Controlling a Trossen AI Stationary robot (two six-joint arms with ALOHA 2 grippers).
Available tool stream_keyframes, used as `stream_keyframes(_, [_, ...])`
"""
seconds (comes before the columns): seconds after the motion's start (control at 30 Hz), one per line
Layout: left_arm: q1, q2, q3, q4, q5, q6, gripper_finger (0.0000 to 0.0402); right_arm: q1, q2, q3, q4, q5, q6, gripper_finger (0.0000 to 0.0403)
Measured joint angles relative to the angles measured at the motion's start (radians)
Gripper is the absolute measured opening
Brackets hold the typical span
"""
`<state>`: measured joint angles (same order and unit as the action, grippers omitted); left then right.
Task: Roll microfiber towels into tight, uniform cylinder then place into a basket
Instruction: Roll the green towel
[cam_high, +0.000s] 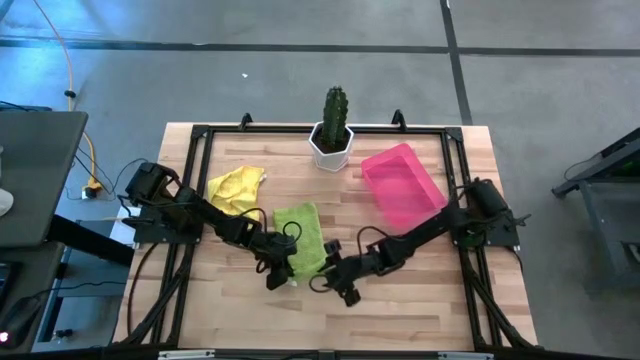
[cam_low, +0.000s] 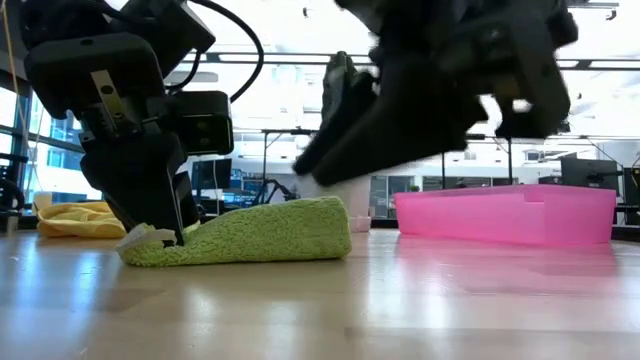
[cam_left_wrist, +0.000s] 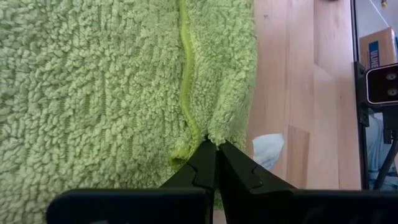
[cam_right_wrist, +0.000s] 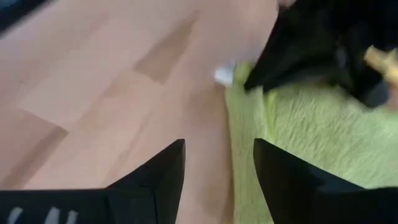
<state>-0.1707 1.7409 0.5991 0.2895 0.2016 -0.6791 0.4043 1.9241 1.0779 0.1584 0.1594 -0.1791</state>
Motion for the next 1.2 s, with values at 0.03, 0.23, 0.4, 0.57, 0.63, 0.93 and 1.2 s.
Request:
stream_keyframes(0.03, [0.0, 0.0, 0.0, 0.0, 0.0, 0.001, 0.0001, 0.006, -0.009, 0.0, 0.0, 0.01, -0.016, 0.0183])
stream_keyframes(0.23, [0.0, 0.0, 0.0, 0.0, 0.0, 0.001, 0.0001, 0.011, 0.003, 0.0, -0.007, 0.055, -0.088, 0.0184])
stream_keyframes(0.4, [0.0, 0.0, 0.0, 0.001, 0.0, 0.001, 0.0001, -0.023, 0.02, 0.0, -0.045, 0.101, -0.054, 0.0184])
stream_keyframes(0.57, [0.0, 0.0, 0.0, 0.001, 0.0, 0.0, 0.0001, -0.047, 0.021, 0.0, -0.077, 0.062, 0.022, 0.0184])
stream_keyframes(0.63, [0.0, 0.0, 0.0, 0.001, 0.0, 0.001, 0.0001, -0.052, 0.021, 0.0, -0.098, 0.012, 0.061, 0.0184])
stream_keyframes(0.93, [0.0, -0.001, 0.0, 0.001, -0.001, 0.0, 0.0001, -0.05, 0.021, 0.0, -0.133, -0.015, 0.093, 0.0183])
stream_keyframes(1.2, [0.0, -0.001, 0.0, 0.001, -0.001, -0.011, 0.0001, -0.064, 0.03, 0.0, -0.138, 0.01, 0.142, 0.0138])
